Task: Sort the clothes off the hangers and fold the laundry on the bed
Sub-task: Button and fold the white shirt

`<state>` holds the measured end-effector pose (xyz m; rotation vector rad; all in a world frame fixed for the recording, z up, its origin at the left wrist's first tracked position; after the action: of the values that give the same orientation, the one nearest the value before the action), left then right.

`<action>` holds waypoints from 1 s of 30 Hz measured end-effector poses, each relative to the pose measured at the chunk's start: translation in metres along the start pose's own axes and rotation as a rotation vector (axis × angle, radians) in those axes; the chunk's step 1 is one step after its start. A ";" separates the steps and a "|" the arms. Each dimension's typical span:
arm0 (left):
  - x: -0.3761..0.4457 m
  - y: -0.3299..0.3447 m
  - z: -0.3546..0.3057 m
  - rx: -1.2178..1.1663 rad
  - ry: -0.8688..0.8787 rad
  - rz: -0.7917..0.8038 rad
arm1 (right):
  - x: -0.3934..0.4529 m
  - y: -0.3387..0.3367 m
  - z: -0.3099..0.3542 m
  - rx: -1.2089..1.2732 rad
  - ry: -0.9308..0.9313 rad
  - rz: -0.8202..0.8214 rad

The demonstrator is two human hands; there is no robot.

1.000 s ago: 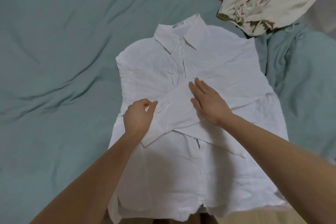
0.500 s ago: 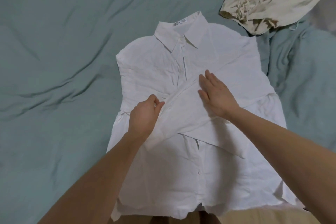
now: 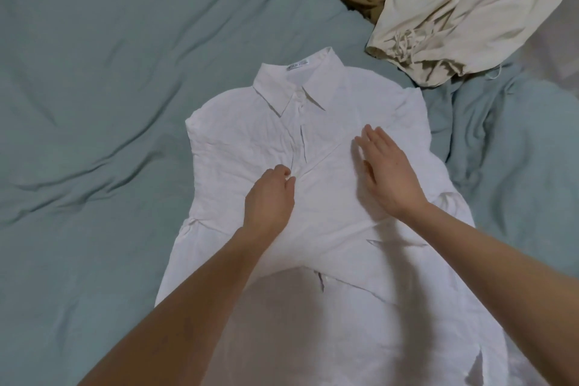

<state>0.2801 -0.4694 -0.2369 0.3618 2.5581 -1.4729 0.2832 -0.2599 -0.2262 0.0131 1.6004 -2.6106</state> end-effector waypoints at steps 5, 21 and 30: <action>0.007 -0.001 0.003 0.034 -0.056 0.012 | 0.025 0.005 0.023 -0.121 -0.297 0.062; -0.008 0.004 -0.022 0.145 0.169 -0.178 | 0.022 -0.020 -0.031 0.024 -0.041 -0.015; -0.004 0.064 -0.032 0.374 0.281 0.052 | 0.009 -0.017 -0.116 -0.119 0.329 0.068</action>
<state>0.3014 -0.4109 -0.2727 0.7258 2.4327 -2.0083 0.2688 -0.1499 -0.2642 0.5054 1.8127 -2.5583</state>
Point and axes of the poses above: each hand's wrist, its own x-axis towards the middle knuckle, its own y-axis out of the palm, z = x × y, the point moved 6 cm from there along x, towards the middle knuckle, and after that the axes turned 4 degrees about x, right-handed, at the moved point
